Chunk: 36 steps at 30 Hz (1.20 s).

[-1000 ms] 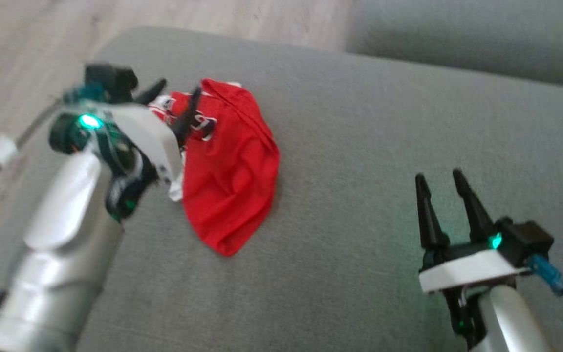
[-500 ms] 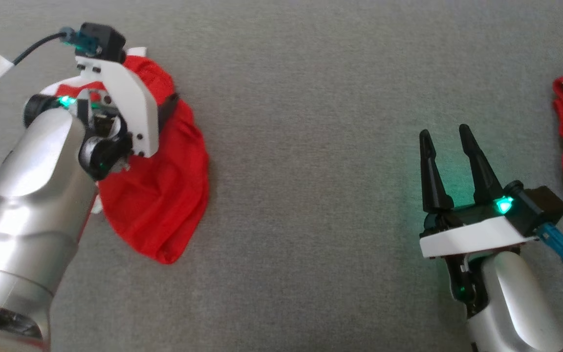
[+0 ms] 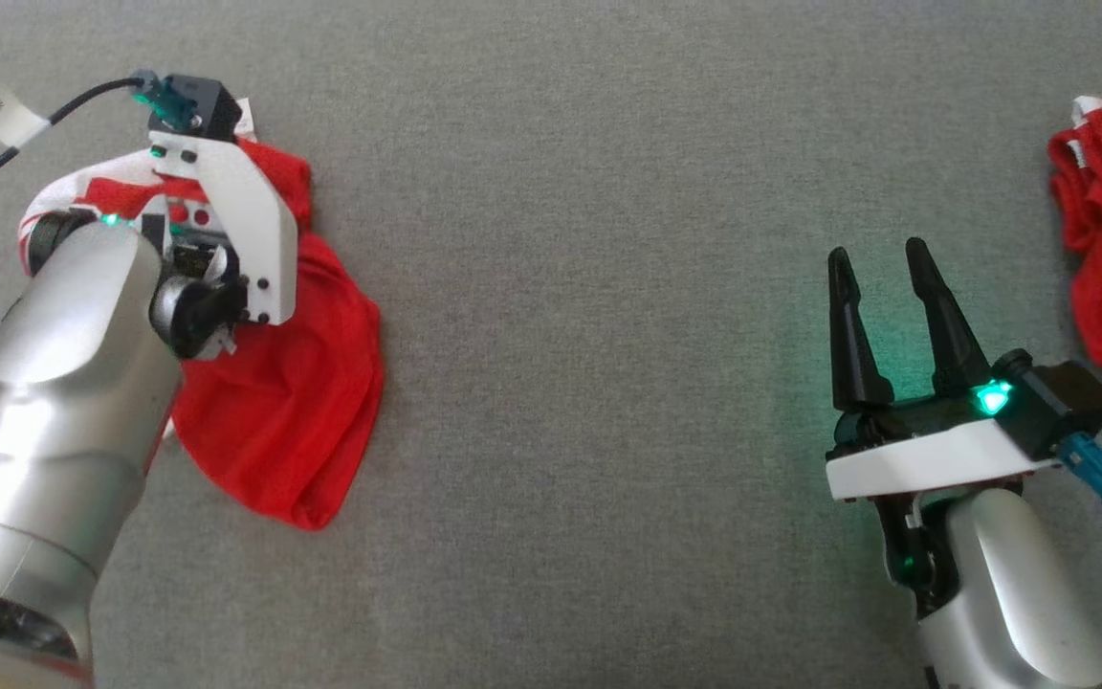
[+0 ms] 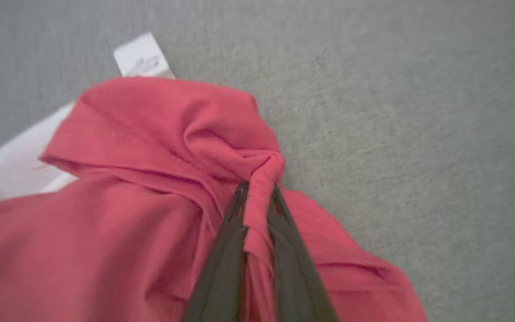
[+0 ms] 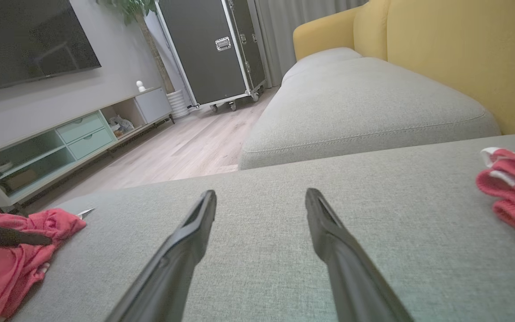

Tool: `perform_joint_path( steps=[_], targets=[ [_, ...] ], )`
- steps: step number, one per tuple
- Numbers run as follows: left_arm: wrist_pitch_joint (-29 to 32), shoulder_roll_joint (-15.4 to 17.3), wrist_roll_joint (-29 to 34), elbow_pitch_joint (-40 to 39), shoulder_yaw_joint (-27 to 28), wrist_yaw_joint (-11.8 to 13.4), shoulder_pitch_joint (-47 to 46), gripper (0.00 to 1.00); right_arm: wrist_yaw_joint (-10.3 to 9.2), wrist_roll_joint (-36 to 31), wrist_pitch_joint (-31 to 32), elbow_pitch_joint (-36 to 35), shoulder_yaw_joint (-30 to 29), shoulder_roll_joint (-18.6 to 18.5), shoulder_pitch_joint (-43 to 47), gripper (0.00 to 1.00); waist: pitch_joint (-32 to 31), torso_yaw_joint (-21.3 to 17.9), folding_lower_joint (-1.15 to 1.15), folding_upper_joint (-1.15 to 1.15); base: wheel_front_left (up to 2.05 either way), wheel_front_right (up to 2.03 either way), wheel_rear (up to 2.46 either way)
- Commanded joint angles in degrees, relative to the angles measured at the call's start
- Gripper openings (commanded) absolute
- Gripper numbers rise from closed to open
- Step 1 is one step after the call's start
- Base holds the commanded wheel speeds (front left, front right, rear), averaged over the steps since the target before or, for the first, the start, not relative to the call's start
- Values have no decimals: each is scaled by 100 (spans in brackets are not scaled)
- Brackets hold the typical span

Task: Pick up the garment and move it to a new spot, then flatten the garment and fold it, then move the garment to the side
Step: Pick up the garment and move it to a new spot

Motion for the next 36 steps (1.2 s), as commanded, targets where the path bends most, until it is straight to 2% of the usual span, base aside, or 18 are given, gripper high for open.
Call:
perform_joint_path(
  steps=[1,3,6,9,13,18,20,26,30,34,35,36],
  targets=[
    [-314,290,16,-295,83,-23,-192,0,-4,62,-62,-154,129,-14,-171,100,-55,-28,0,0,0,0,0],
    [-1002,350,109,-584,43,-32,-238,0,-4,73,-62,-148,138,-14,-178,100,-116,-64,0,0,0,0,0],
    [-2368,292,31,-1055,88,-35,-275,0,-4,91,-62,-132,156,-14,-167,100,-267,-149,0,0,0,0,0],
    [-3531,298,-150,-1618,-150,-37,-291,0,-4,114,-62,-101,149,-14,-123,100,-441,-243,0,0,0,0,0],
    [-4416,388,-461,-2017,-472,-37,-364,0,-4,145,-62,-83,143,-14,-63,100,-596,-402,0,0,0,0,0],
    [-4797,518,-593,-2278,-889,-38,-583,0,-4,213,-62,-92,167,-14,-38,100,-583,-607,0,0,0,0,0],
    [-5023,603,-584,-2301,-1143,-38,-755,0,-4,301,-62,-99,238,-14,-43,100,-530,-813,0,0,0,0,0],
    [-4914,684,-695,-1989,-1634,-38,-966,0,-4,498,-62,-155,383,-14,-90,100,-433,-1287,0,0,0,0,0],
    [-4925,553,-744,-1690,-1761,-38,-1085,0,-4,591,-62,-200,466,-14,-127,100,-385,-1578,0,0,0,0,0],
    [-4975,214,-845,-1430,-1876,-38,-1175,0,-4,663,-62,-224,535,-14,-154,100,-350,-1769,0,0,0,0,0],
    [-5048,122,-849,-1351,-1877,-38,-1200,46,-4,674,-62,-225,543,-14,-157,100,-345,-1792,0,0,0,0,0],
    [-5122,27,-857,-1252,-1864,-36,-1216,100,-4,683,-62,-226,548,-14,-158,100,-343,-1808,0,0,0,0,0]
  ],
)
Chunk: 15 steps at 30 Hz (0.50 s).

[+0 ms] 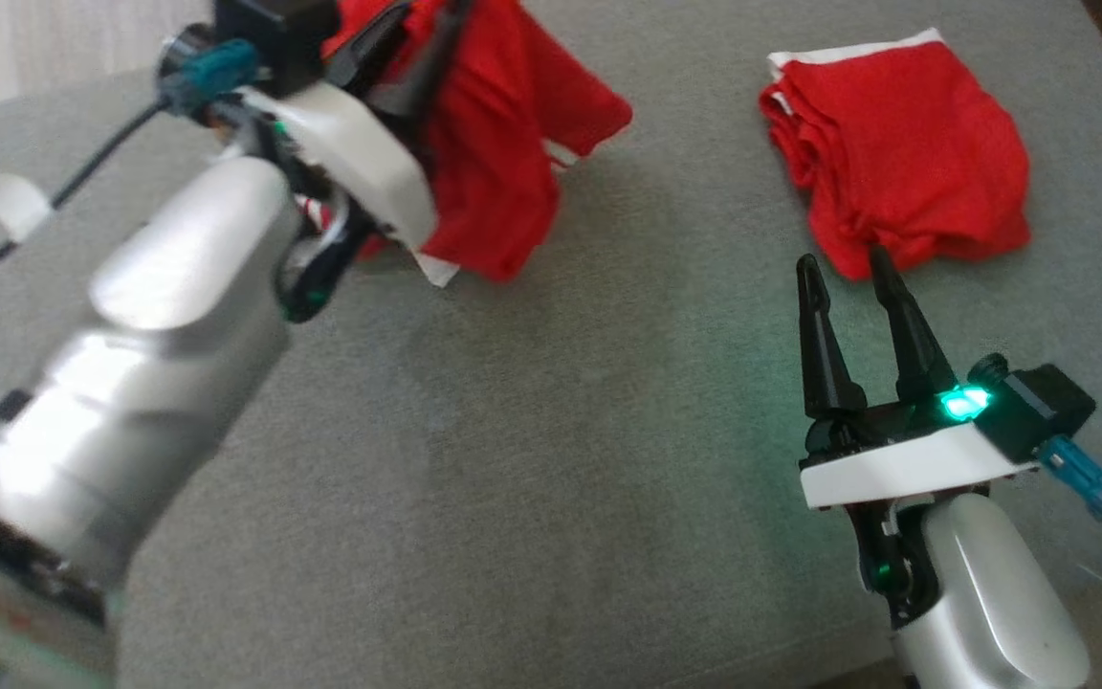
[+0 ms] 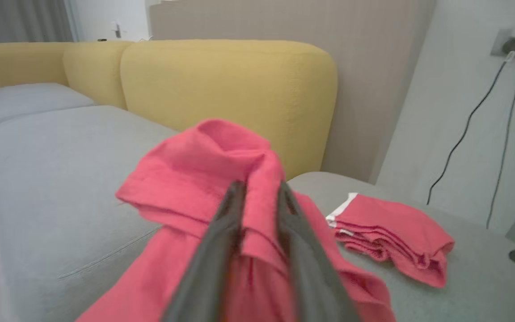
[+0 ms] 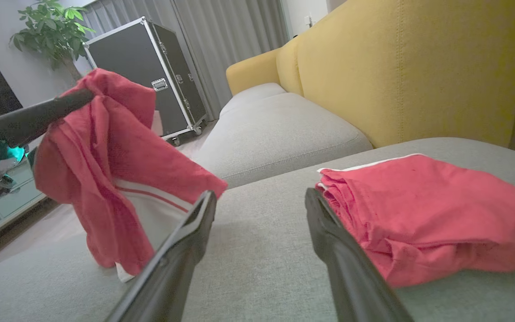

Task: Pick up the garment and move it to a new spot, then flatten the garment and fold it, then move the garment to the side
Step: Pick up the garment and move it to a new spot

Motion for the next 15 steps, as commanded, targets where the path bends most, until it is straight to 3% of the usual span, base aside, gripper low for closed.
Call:
perform_joint_path(
  steps=[1,7,15],
  targets=[
    [-157,-39,-22,34,187,11,-402,100,-4,49,-62,-207,148,-15,-167,100,22,-60,0,0,0,0,0],
    [-702,-219,35,374,230,10,-443,100,-4,-3,-62,-192,69,-15,-121,100,-71,119,0,0,0,0,0],
    [-962,252,184,225,553,41,138,100,-4,-223,-62,-123,-115,-15,24,100,-431,789,0,0,0,0,0]
  ],
)
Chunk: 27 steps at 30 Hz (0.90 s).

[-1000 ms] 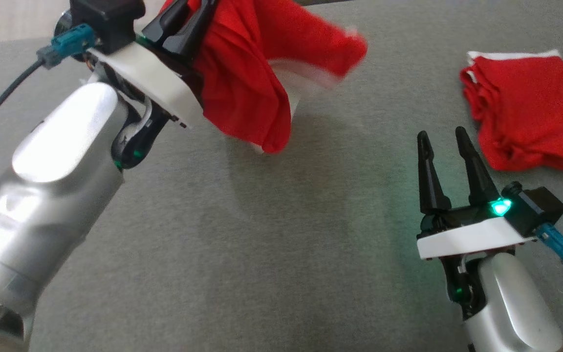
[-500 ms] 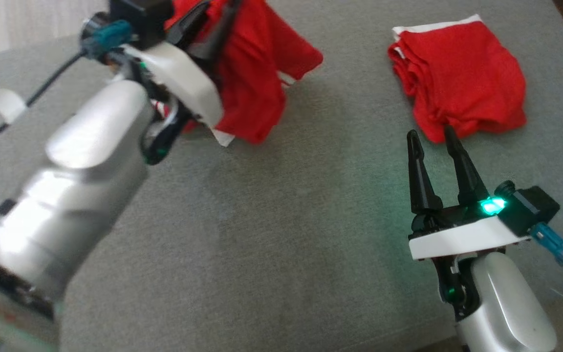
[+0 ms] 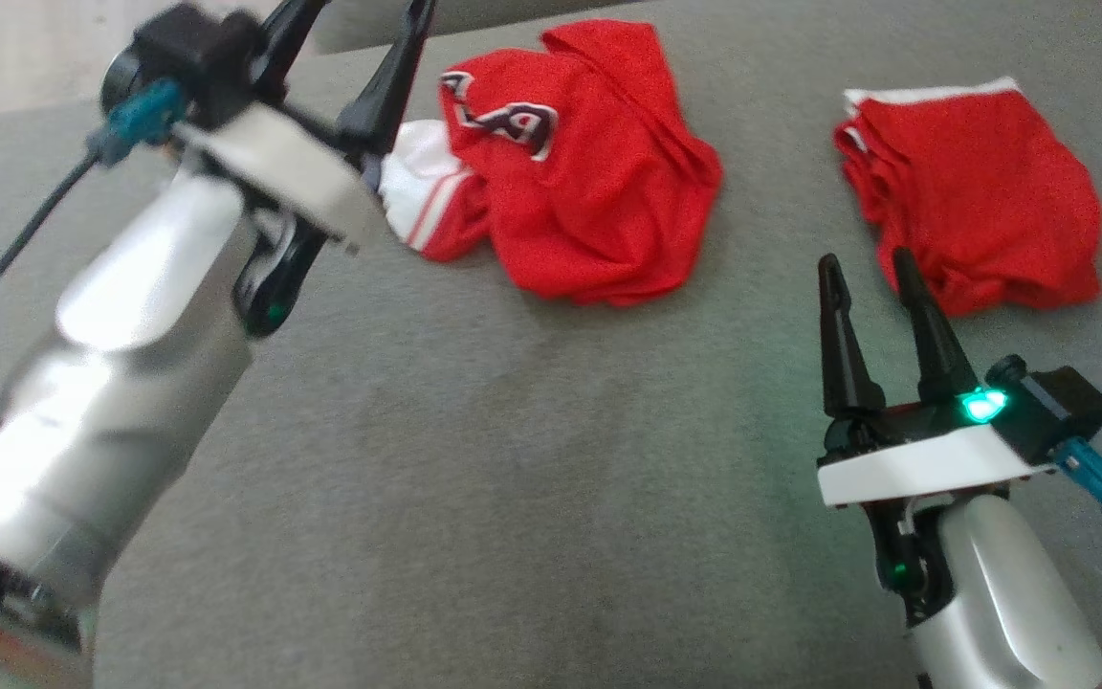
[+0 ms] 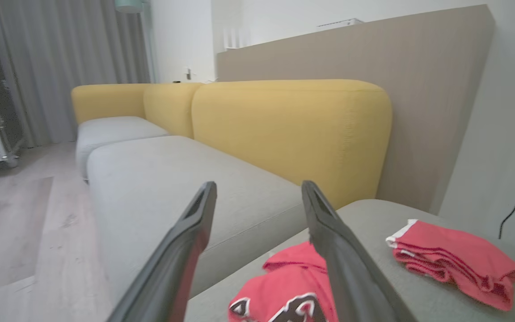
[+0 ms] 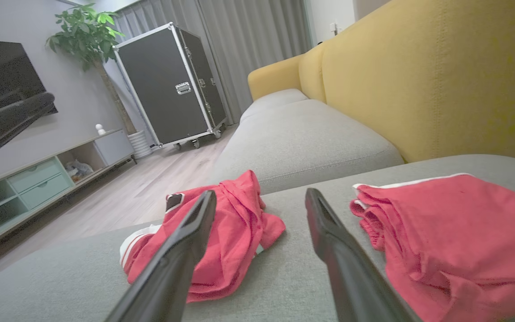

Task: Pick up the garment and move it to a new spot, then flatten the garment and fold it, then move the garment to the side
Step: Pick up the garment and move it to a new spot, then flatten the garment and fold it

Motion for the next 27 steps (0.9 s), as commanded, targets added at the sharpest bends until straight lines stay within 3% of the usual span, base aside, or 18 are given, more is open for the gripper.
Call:
perform_joint_path(
  steps=[1,8,13,17,21,27],
  targets=[
    [-49,332,146,-271,343,81,118,100,-4,-99,-62,-133,47,-15,29,100,-244,378,0,0,0,0,0],
    [-53,549,588,-1383,1207,499,1854,100,-4,-295,-62,62,-139,-15,259,100,-677,984,0,0,0,0,0],
    [-53,428,800,-2026,1839,741,3022,100,-4,-337,-62,196,-154,-15,375,100,-855,1186,0,0,0,0,0],
    [-54,134,1092,-2563,2442,895,4059,100,-4,-340,-62,289,-176,-15,442,100,-921,1307,0,0,0,0,0],
    [-54,-217,1351,-2820,2950,853,4669,100,-4,-368,-62,343,-219,-15,481,100,-954,1421,0,0,0,0,0],
    [-54,-522,1862,-2923,3302,597,4835,100,-4,-432,-62,323,-268,-15,354,100,-890,1605,0,0,0,0,0]
  ],
)
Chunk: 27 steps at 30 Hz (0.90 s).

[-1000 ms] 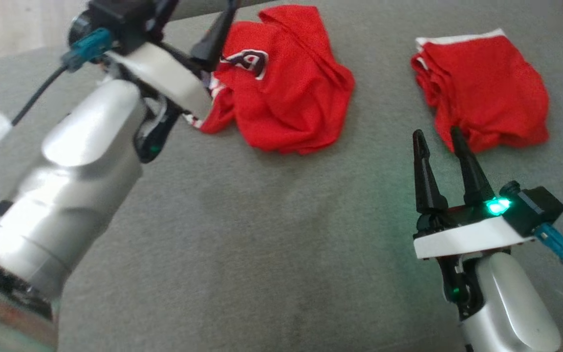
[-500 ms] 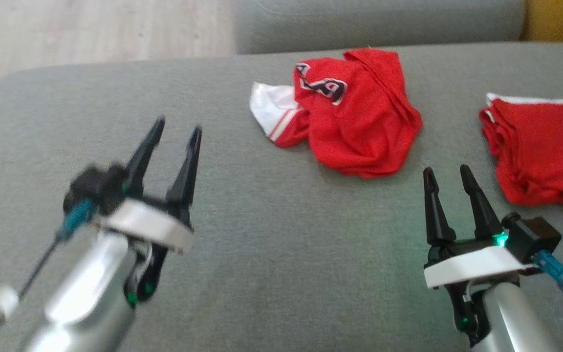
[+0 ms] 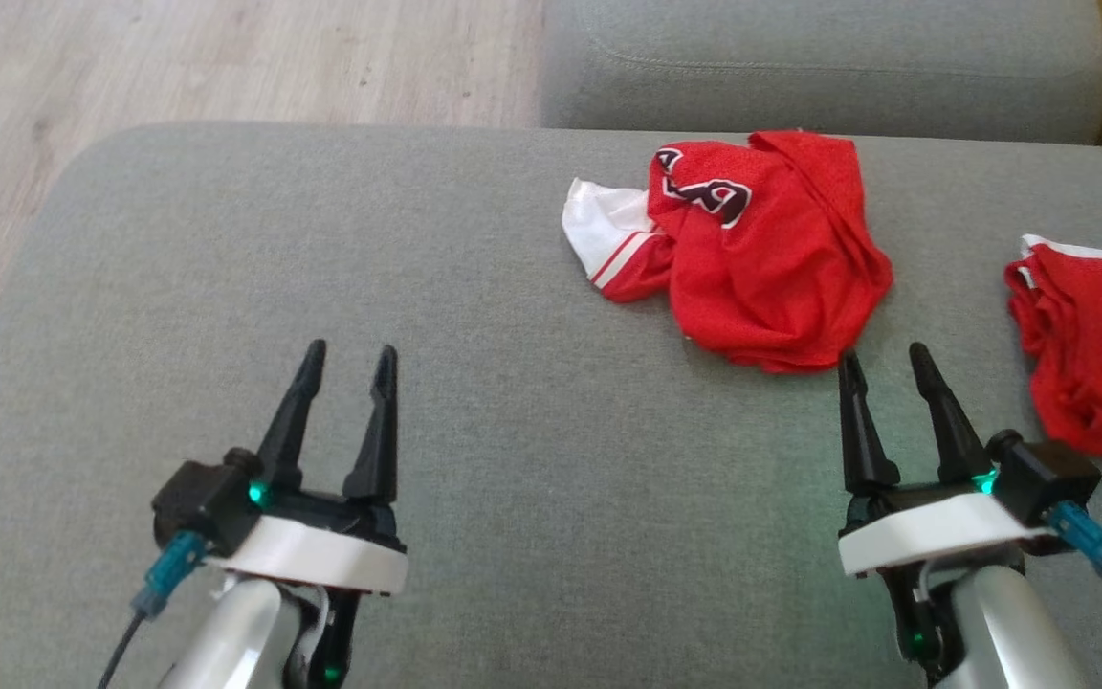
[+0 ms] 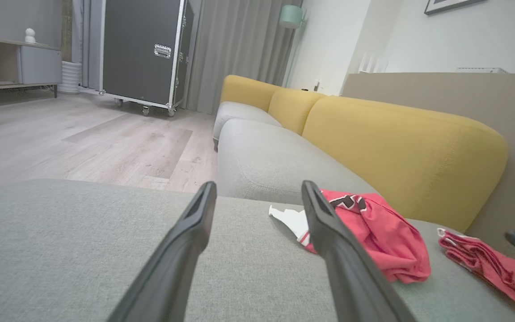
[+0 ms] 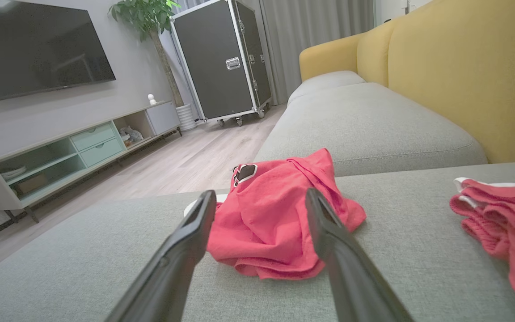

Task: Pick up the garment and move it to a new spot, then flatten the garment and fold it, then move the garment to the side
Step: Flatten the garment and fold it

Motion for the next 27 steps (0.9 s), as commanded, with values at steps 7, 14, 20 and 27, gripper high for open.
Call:
perform_joint_path(
  steps=[7,14,20,27],
  targets=[
    [-45,-174,346,-9,379,-241,-257,100,-4,-108,112,284,-72,-18,-851,100,235,192,0,0,0,0,0],
    [-46,-435,580,153,387,-421,-375,100,-4,-50,624,1428,-728,-18,-1605,100,481,455,0,0,0,0,0],
    [-46,-543,685,315,418,-502,-456,100,-4,86,483,2512,-1290,-18,-2117,100,628,629,0,0,0,0,0],
    [-46,-613,763,352,508,-548,-508,100,-4,33,119,3575,-1366,-18,-2632,100,706,703,0,0,0,0,0]
  ],
)
